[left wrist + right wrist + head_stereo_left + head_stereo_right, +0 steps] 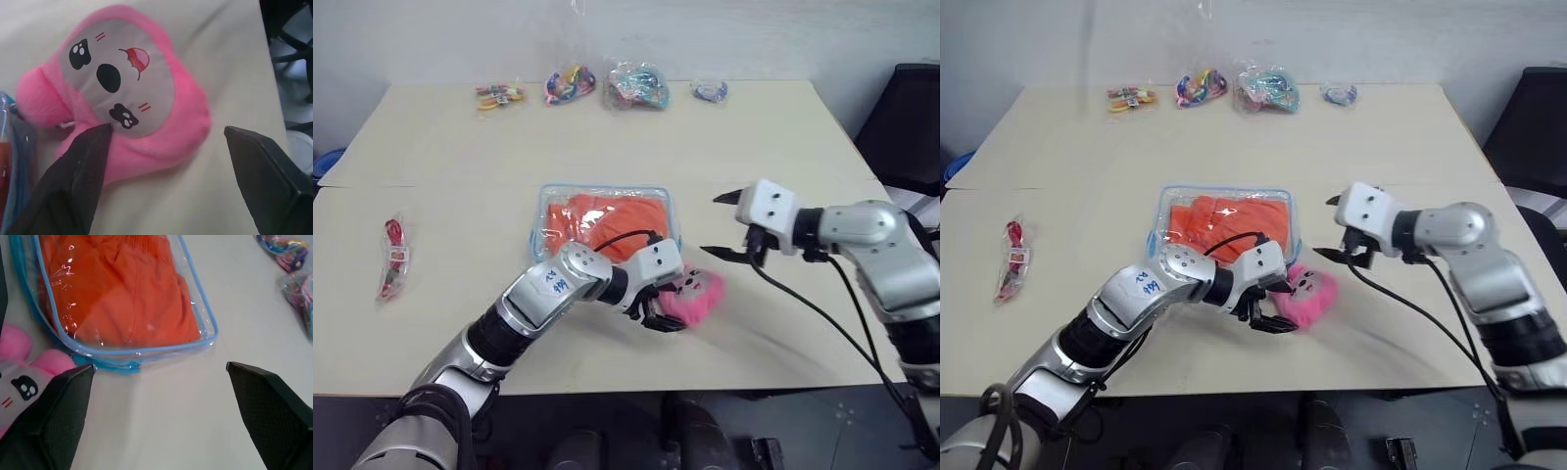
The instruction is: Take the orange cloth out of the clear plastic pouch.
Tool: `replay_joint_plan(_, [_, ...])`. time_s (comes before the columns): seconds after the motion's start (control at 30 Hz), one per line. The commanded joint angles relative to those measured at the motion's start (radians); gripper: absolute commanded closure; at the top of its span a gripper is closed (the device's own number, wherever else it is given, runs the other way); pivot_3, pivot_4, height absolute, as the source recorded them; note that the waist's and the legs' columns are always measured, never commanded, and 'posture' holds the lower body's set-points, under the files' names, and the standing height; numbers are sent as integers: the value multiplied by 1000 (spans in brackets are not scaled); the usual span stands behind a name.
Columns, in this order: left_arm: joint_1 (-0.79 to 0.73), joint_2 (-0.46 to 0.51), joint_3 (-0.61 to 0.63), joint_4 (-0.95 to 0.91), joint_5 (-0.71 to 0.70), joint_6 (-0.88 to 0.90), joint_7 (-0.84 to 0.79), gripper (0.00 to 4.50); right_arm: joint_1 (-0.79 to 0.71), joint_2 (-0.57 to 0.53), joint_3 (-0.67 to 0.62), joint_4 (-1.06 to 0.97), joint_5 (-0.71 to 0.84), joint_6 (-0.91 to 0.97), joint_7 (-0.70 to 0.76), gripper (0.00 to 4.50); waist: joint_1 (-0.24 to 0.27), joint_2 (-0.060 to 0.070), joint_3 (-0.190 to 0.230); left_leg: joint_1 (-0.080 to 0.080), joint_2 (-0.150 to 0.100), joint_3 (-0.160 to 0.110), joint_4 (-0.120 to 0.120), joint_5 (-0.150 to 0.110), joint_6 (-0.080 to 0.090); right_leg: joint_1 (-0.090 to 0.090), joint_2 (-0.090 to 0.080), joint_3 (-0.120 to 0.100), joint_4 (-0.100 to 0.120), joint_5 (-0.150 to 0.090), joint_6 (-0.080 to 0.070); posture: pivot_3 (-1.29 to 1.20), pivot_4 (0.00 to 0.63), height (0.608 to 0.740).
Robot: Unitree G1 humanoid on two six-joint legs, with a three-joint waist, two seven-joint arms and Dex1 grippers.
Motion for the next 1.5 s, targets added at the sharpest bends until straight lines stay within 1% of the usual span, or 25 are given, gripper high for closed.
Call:
replay_joint_plan(0.03, [19,16,34,-16,0,-3,-13,1878,-54,34,6,77,-53,-103,18,0,-3,0,0,0,0,0,0,0,0,0,0,0,0,0,0,0,150,740])
replay_joint_plan(0.2, [29,87,97,-60,-42,16,-80,3460,-93,61,59,200,-133,-294,89,0,-13,0,0,0,1,0,0,1,-2,0,0,-1,0,0,0,0,150,740])
replay_joint_plan(0.3, [25,100,116,-65,-54,22,-96,4436,-127,71,69,279,-172,-374,108,0,-19,1,0,0,1,-1,0,1,-2,0,0,-1,0,0,0,0,150,740])
replay_joint_plan(0.33, [23,99,118,-63,-52,21,-96,4475,-141,73,71,308,-184,-402,113,0,-22,1,0,0,1,-1,0,1,-2,0,0,-2,0,0,0,0,150,740])
replay_joint_plan(0.47, [12,149,99,-84,-37,-12,-151,4475,-192,96,73,406,-187,-506,161,0,-31,1,1,0,1,-1,-1,1,-3,-1,-1,-2,0,0,0,0,150,740])
replay_joint_plan(0.6, [4,179,112,-72,-31,-40,-182,4475,-221,145,85,471,-208,-567,159,0,-38,1,1,0,2,-1,-1,1,-4,-1,0,-2,0,-1,-1,0,150,740])
replay_joint_plan(0.77, [3,182,117,-54,-13,-56,-183,4475,-234,183,102,531,-238,-655,179,0,-36,2,1,0,2,-2,-1,1,-4,-1,-1,-3,0,-1,-1,0,150,740])
replay_joint_plan(1.03, [13,164,127,-64,-11,-54,-169,4475,-269,252,100,602,-221,-718,213,0,-47,2,1,-1,2,-3,-1,1,-4,-2,-1,-3,1,-1,-1,0,150,740])
replay_joint_plan(1.1, [14,160,127,-61,-8,-55,-166,4500,-272,270,89,603,-187,-726,239,389,-49,2,1,-1,2,-4,-1,1,-4,-2,-1,-3,1,-1,-1,0,150,740])
replay_joint_plan(1.17, [15,158,128,-60,-6,-56,-164,4500,-277,284,85,612,-177,-730,247,945,-52,2,1,-1,2,-6,-1,1,-4,-2,-1,-3,1,-1,-1,0,150,740])
replay_joint_plan(1.3, [15,153,133,-63,-5,-53,-158,4500,-271,302,95,630,-185,-754,257,2283,-52,2,1,-1,2,-11,-1,1,-5,-2,-1,-3,1,-1,-1,0,150,740])
replay_joint_plan(1.37, [15,151,135,-62,-5,-53,-155,4500,-268,309,97,635,-193,-766,251,3048,-52,3,1,-1,2,-12,-1,1,-5,-2,-1,-3,1,-1,-1,0,150,740])
replay_joint_plan(1.4, [15,151,136,-61,-5,-53,-155,4500,-267,311,98,639,-198,-768,249,3317,-52,3,2,-1,2,-12,-1,1,-5,-2,-1,-3,1,-1,-1,0,150,740])
replay_joint_plan(1.5, [15,150,139,-59,-5,-54,-154,4500,-261,315,98,646,-197,-775,256,3317,-52,3,2,-1,2,-12,-1,1,-5,-2,-1,-3,1,-1,-1,0,150,740])
